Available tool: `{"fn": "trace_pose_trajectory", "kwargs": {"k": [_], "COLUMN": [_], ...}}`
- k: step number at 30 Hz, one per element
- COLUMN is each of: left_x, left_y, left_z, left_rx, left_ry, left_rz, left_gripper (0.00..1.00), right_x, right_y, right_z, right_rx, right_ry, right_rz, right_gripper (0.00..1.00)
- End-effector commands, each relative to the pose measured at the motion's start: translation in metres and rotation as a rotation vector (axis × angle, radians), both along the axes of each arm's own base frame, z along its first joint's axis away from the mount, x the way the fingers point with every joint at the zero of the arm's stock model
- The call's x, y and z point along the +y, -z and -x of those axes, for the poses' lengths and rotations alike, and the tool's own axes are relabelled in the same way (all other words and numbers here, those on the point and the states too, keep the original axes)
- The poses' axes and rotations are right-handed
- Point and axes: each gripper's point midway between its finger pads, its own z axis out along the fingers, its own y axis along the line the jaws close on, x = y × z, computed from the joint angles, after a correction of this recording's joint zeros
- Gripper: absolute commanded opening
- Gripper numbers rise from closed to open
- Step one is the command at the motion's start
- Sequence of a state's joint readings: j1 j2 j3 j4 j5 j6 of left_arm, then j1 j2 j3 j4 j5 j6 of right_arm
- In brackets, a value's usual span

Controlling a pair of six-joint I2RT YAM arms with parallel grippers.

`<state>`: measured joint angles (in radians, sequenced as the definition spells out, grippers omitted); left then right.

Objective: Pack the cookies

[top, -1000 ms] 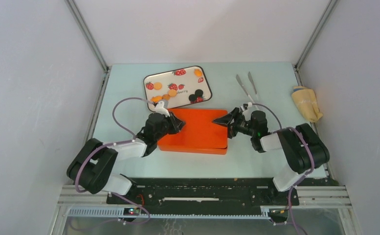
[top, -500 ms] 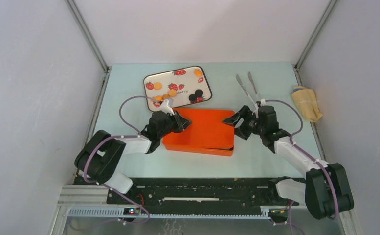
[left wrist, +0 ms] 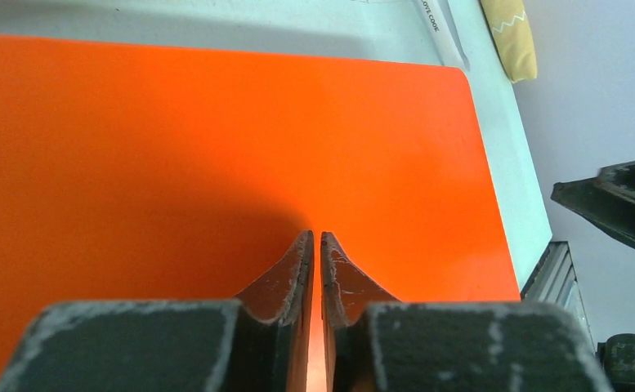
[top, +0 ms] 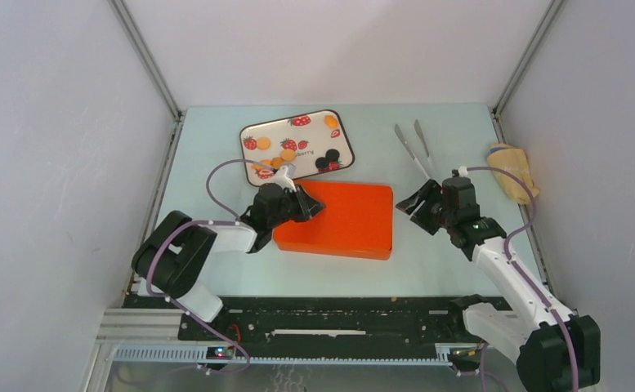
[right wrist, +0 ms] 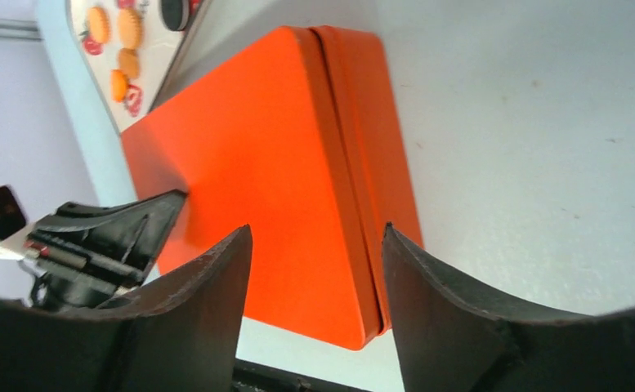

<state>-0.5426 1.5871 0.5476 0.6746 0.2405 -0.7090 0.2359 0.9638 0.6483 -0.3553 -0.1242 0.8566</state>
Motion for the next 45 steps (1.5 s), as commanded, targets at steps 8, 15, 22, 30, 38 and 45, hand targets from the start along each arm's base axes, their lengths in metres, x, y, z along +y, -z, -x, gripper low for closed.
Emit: {"fn": "trace_pose_trajectory", "kwargs": {"k": [8,15,22,30,38,45], "left_x": [0.071,0.157,0.167,0.125,0.08,0.073], "left_y": [-0.067,-0.051,0.015,0.036,0.019,0.021], "left_z": [0.018,0.023,0.023,0.013,0.009,0.012], "left_rx": [0.027,0.194,0.34,0.383,0.34,0.348], "left_ry": [-0.253,-0.533,-0.549,-0.419,-0.303,-0.274], "left_rz": [-0.237,-0.379,-0.478,-0.458,-0.411,-0.42], "left_gripper": [0.13,0.11,0.04,0.01,0.01,0.01], "right_x": [-0.024,-0.029,-0.021,-0.006,0.078,0.054], "right_y": [0.033,0.048,0.07,0.098,0.083,0.081], "right_z": [-0.016,-0.031,-0.04,-0.045,-0.04,-0.04], "right_rx": [0.098,0.172,0.252,0.356,0.313,0.338], "right_ry": [0.046,0.026,-0.019,-0.111,-0.395,-0.289], "right_rz": [0.17,0.236,0.225,0.197,0.129,0.238], "right_gripper": [0.11,0.0,0.0,0.0,0.0,0.0]}}
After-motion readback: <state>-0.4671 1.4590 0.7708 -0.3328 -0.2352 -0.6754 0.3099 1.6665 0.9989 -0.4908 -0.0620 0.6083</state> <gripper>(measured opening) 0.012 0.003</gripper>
